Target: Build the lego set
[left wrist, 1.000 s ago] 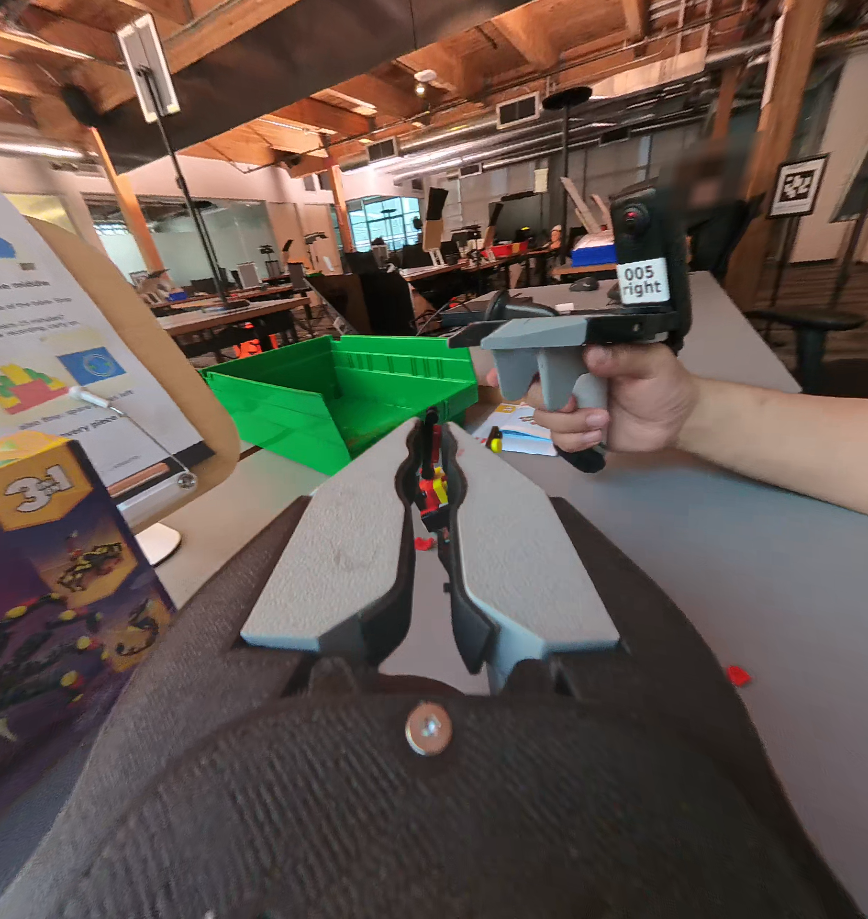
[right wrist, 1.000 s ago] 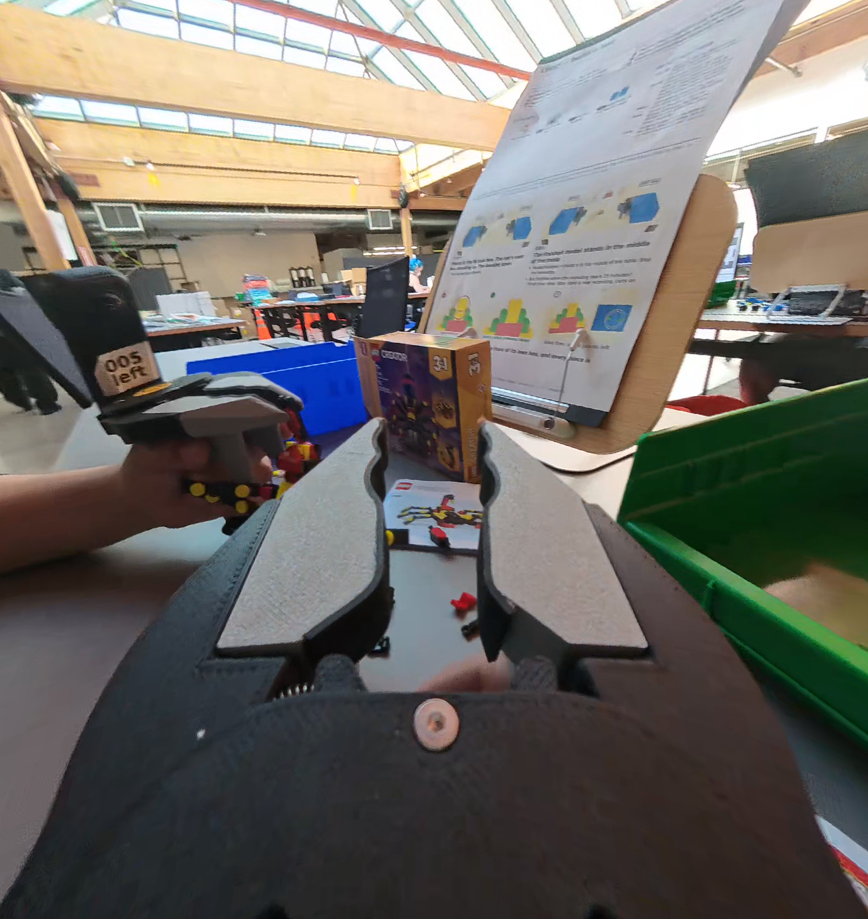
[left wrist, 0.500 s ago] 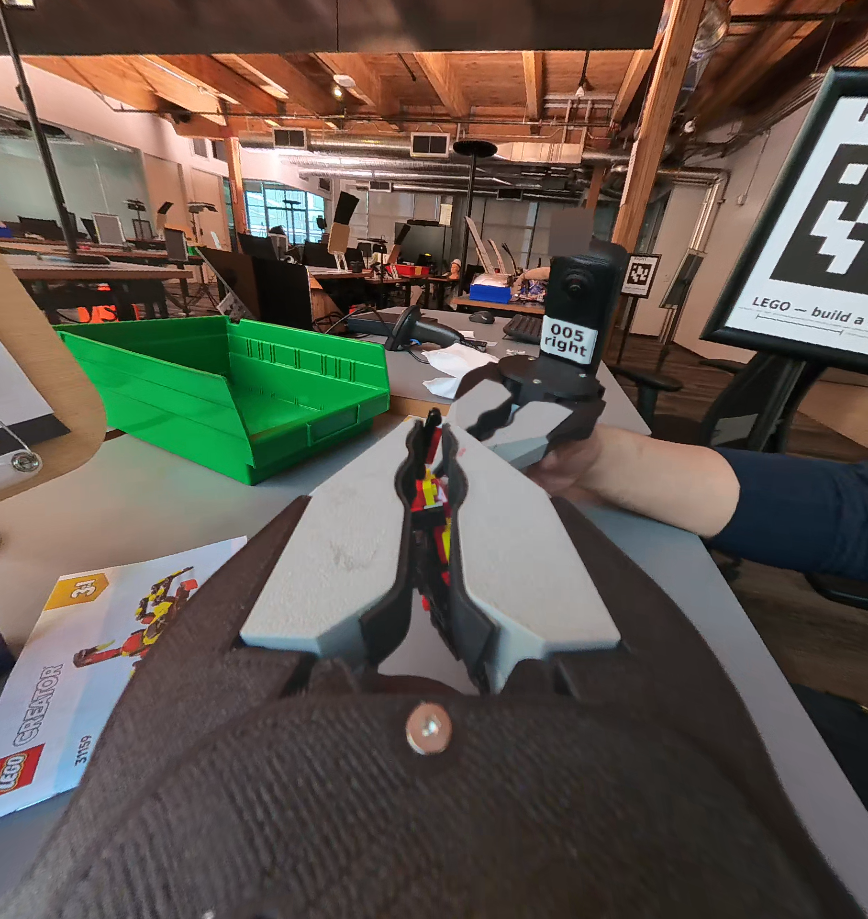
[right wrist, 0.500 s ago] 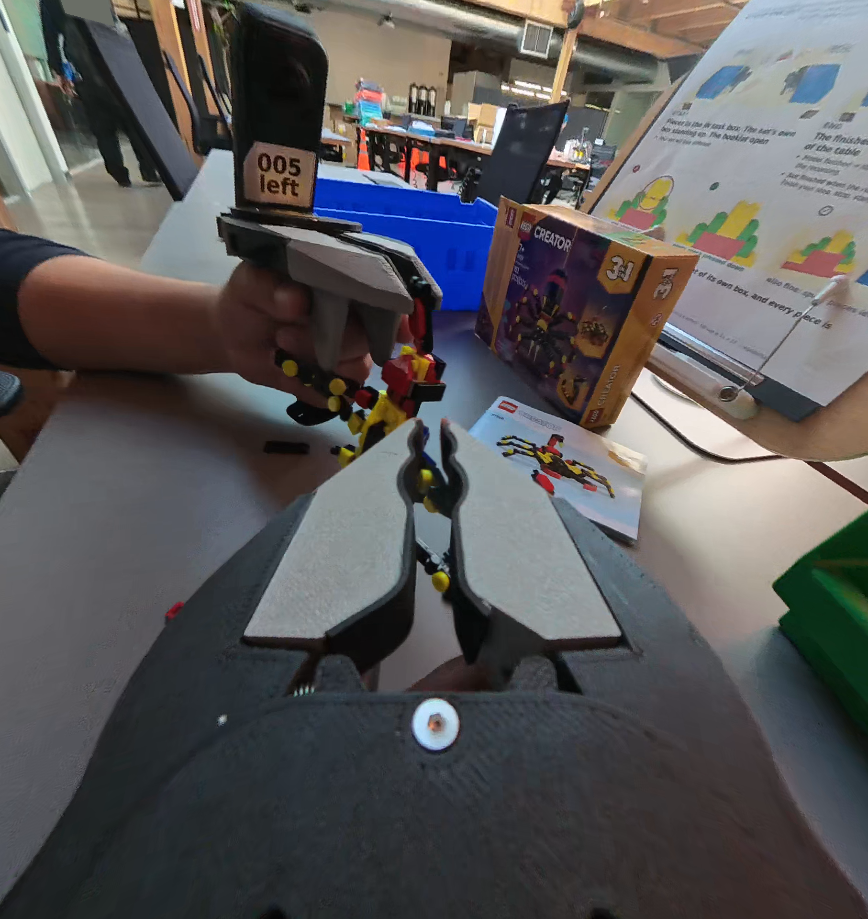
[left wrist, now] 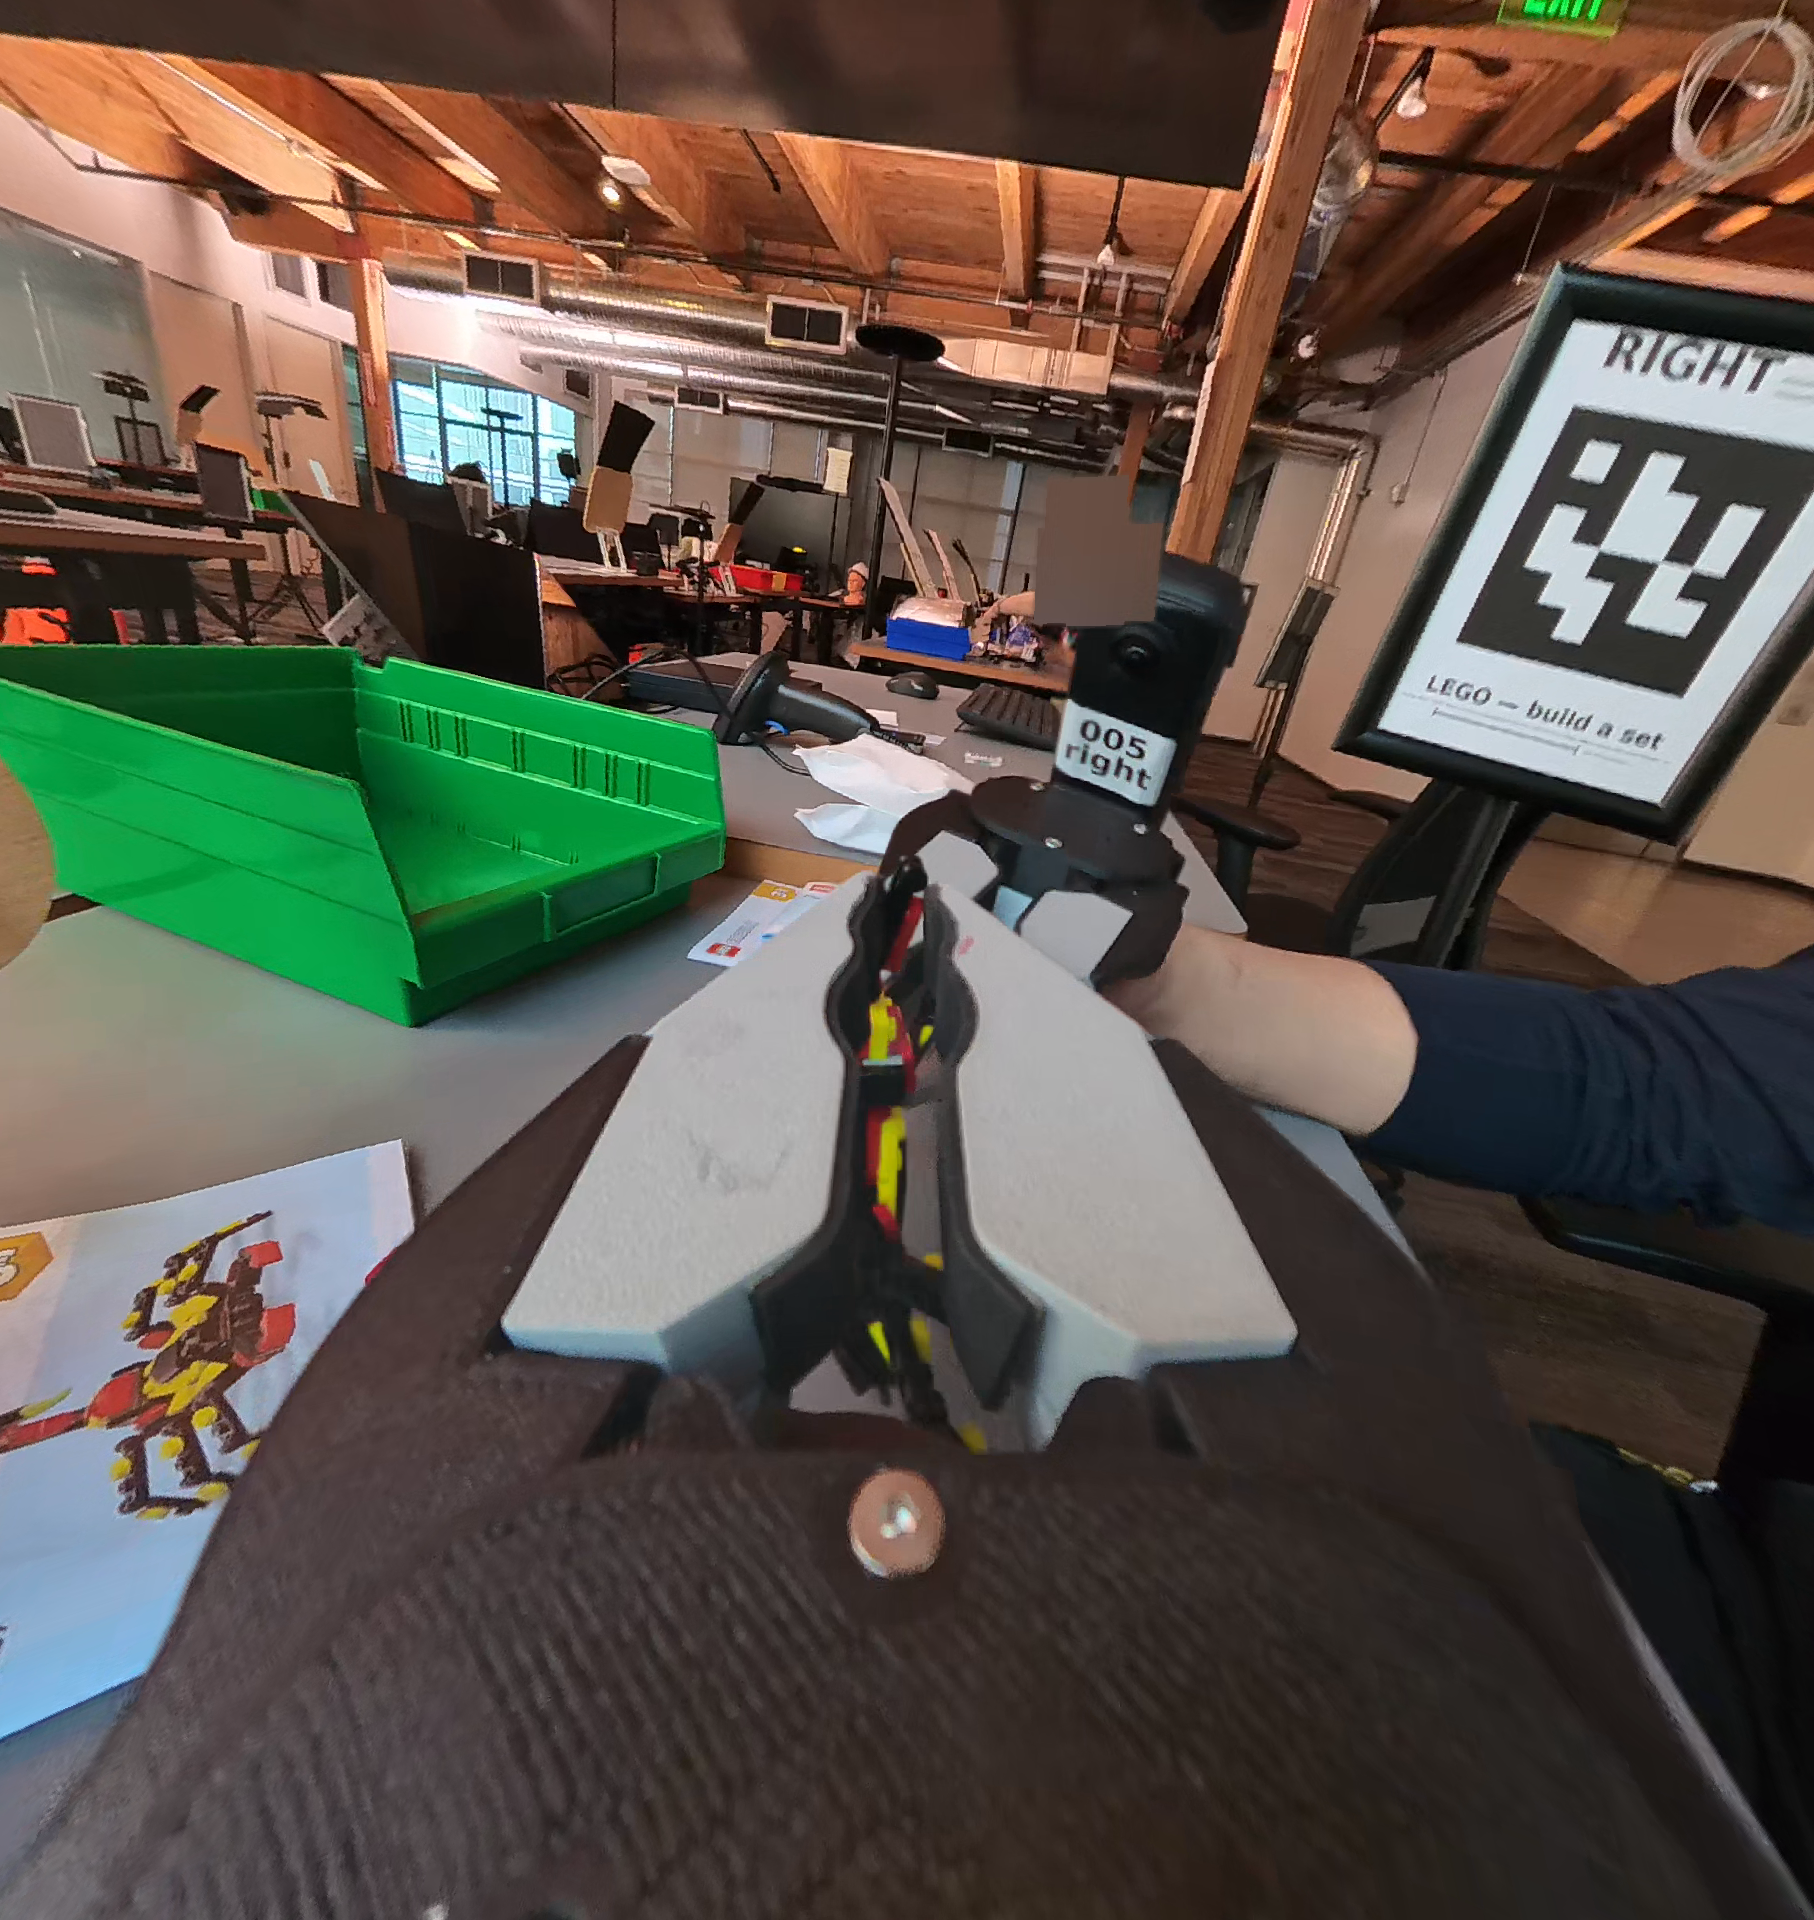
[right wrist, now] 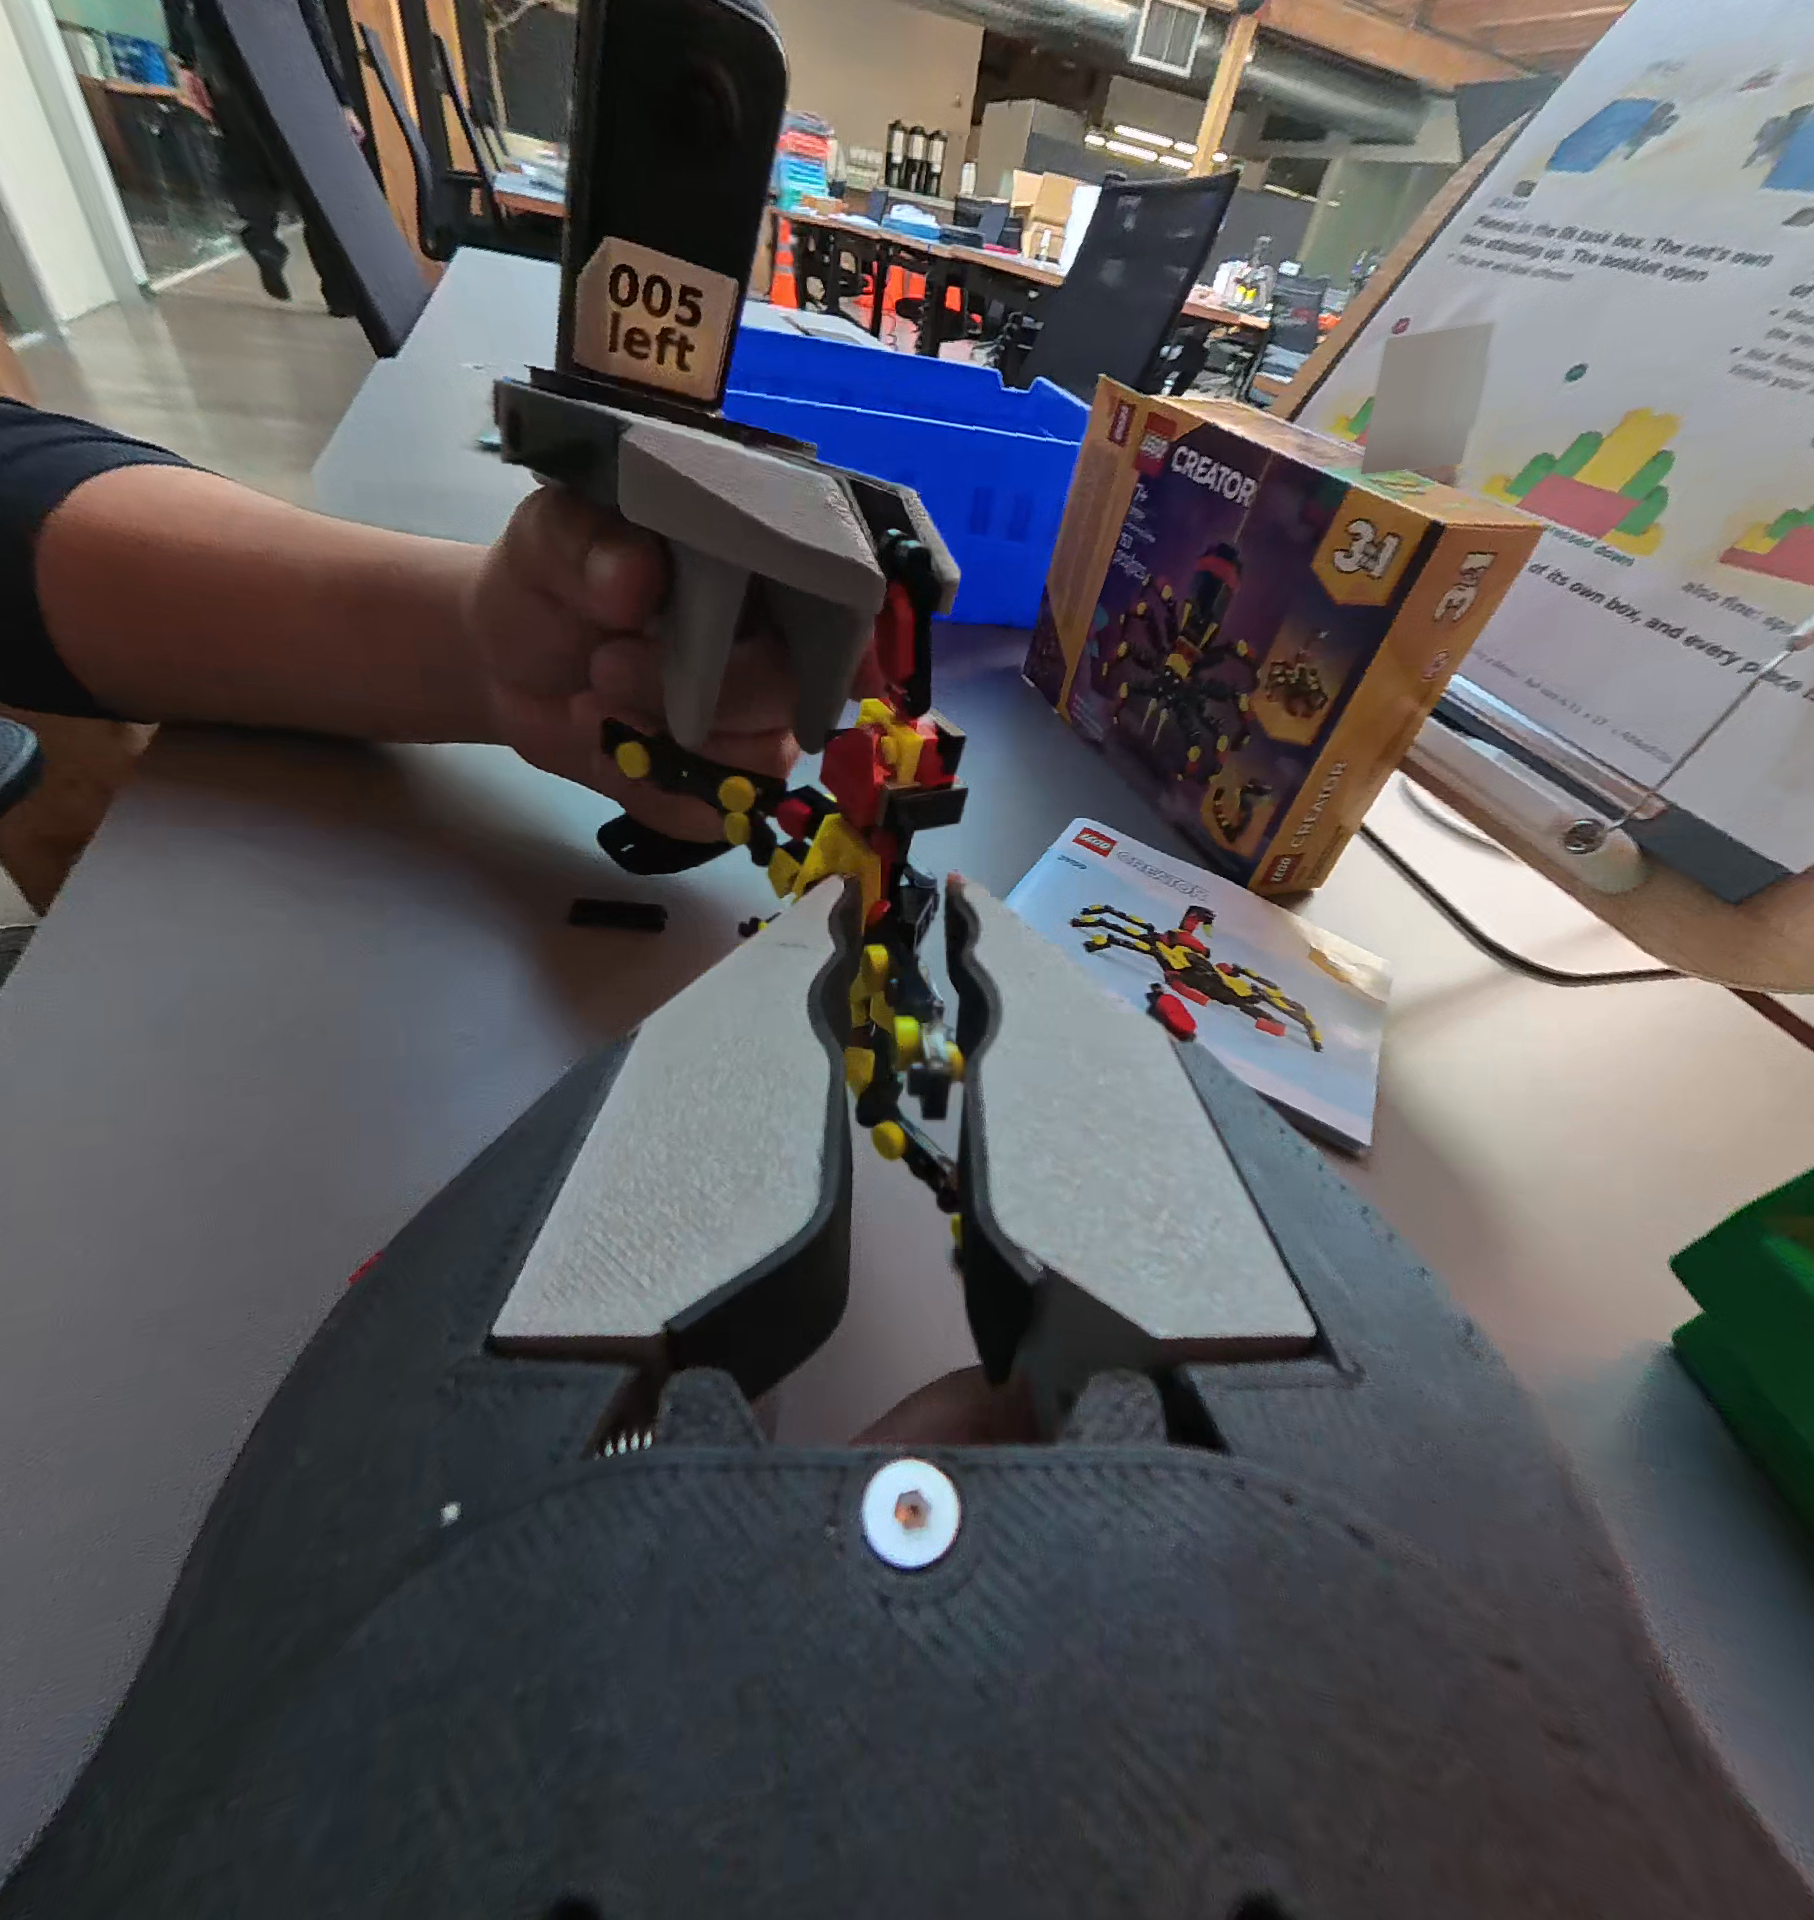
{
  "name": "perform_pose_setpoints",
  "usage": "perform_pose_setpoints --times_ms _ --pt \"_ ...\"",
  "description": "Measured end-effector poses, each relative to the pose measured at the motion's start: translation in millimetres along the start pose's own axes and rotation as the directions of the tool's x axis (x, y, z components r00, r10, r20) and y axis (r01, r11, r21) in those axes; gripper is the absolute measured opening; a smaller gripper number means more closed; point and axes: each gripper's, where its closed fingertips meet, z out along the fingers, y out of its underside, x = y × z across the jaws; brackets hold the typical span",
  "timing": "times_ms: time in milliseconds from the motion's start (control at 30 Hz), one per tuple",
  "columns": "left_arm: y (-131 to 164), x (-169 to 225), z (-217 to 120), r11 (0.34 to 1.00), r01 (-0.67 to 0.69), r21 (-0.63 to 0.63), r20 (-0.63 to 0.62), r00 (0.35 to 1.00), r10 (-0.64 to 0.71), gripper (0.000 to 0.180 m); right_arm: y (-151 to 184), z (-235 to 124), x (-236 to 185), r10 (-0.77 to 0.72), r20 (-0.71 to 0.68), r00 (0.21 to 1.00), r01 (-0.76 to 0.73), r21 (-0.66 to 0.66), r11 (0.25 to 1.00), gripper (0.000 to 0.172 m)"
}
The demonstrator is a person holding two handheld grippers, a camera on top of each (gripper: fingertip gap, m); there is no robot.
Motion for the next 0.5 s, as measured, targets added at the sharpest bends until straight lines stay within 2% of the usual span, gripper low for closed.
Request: perform_pose_setpoints --times_ms 67,133,200,300,367,433,500 --pt "-2 -8 -2 0.999 0.04 0.015 0.029 0.999 -0.041 0.004 -2 -1 3 -0.003 -0.019 1.0 0.004 0.016 1.0 0.013" --pt "-1 -17 -4 0.996 0.093 0.015 0.05 0.994 -0.094 0.004 -8 -3 6 0.022 -0.03 0.999 -0.021 0.048 0.999 0.026" --pt "2 -17 -5 0.985 0.17 0.009 0.019 0.985 -0.17 0.003 -13 -5 8 0.041 -0.036 0.999 -0.038 0.077 0.996 0.037" --pt "16 -5 0 0.96 0.271 -0.074 -0.078 0.958 -0.277 0.004 -16 -3 4 0.042 -0.023 0.999 -0.04 0.088 0.995 0.043" --pt "25 5 4 0.961 0.248 -0.124 -0.111 0.959 -0.262 0.004 -12 0 -4 0.018 0.007 1.0 -0.018 0.065 0.998 0.045" --pt "31 13 7 0.972 0.171 -0.164 -0.126 0.973 -0.193 0.004 -5 5 -14 -0.015 0.045 0.999 0.015 0.021 1.0 0.041" --pt "34 23 9 0.977 0.109 -0.181 -0.153 0.979 -0.137 0.004 -2 8 -23 -0.053 0.075 0.996 0.053 -0.006 0.999 0.028"
